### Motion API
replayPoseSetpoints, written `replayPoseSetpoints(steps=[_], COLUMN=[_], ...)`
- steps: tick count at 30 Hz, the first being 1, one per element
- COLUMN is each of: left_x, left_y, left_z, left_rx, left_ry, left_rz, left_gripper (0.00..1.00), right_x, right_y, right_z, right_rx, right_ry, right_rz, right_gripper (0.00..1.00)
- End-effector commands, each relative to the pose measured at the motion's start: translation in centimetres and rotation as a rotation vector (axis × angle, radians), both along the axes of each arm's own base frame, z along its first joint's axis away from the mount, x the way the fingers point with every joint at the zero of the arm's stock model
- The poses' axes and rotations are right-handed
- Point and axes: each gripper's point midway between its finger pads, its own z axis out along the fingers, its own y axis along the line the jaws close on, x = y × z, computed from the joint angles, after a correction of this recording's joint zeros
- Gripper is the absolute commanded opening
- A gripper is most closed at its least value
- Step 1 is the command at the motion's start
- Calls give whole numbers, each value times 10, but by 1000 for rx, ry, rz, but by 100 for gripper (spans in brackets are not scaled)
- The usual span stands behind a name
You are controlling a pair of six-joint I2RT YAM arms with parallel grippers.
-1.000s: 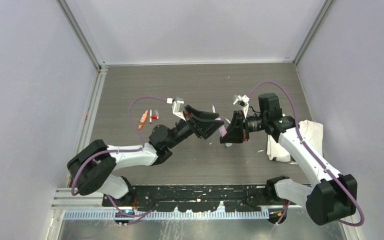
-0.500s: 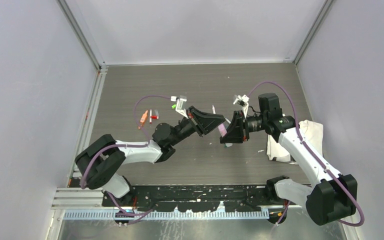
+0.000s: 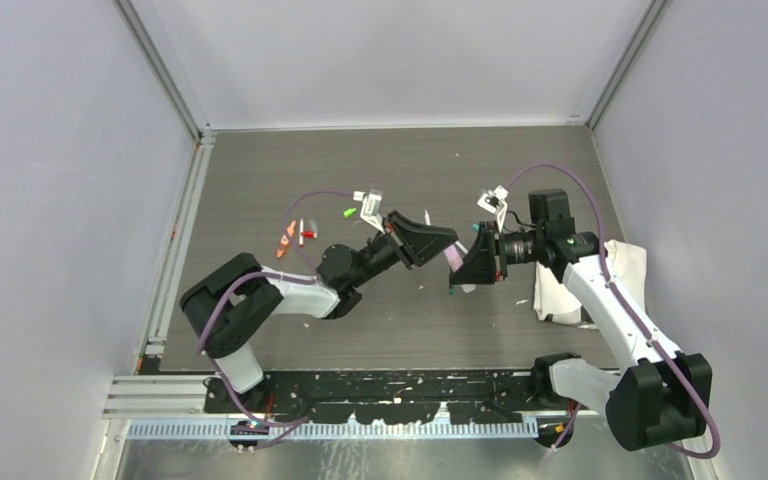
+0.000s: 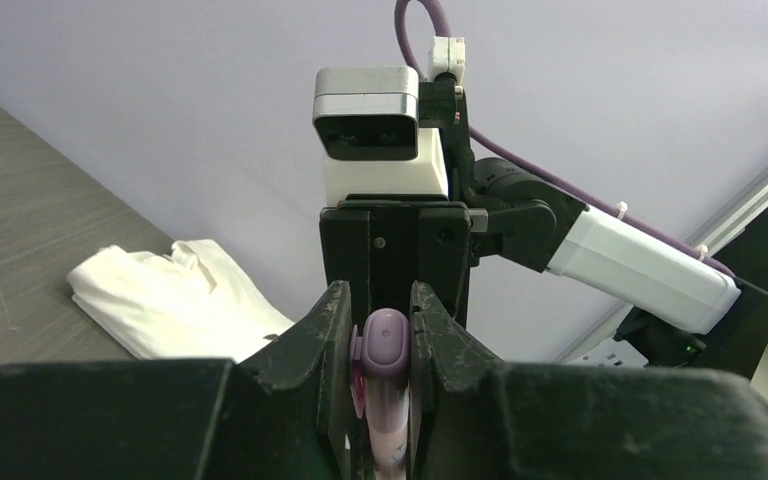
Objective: Insert the pens into the pen caps
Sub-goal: Press the pen cap onto the pen.
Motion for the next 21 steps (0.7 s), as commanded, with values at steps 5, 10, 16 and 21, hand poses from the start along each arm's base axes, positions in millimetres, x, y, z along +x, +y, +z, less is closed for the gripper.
replayPoseSetpoints(steps=[5,10,16,21], left_x=[-140,-152,-91,-38], left_y=[-43,-28,-5,15], left_z=[-77,-92,-66,-20], left_rx=[219,282,217,129], left_ry=[107,155,157,94], left_rz=[-554,-582,-342,-106], left_gripper=[1,1,7,54], right_x=[40,47,34,27], right_y=[-9,-11,-9,-6], right_z=[24,19,1,-14], right_rx=[-40,-66,-104,-145], right_ry=[-245,-249,-242,-232], right_rz=[-121,-148,-83,-31], right_gripper=[1,1,1,1])
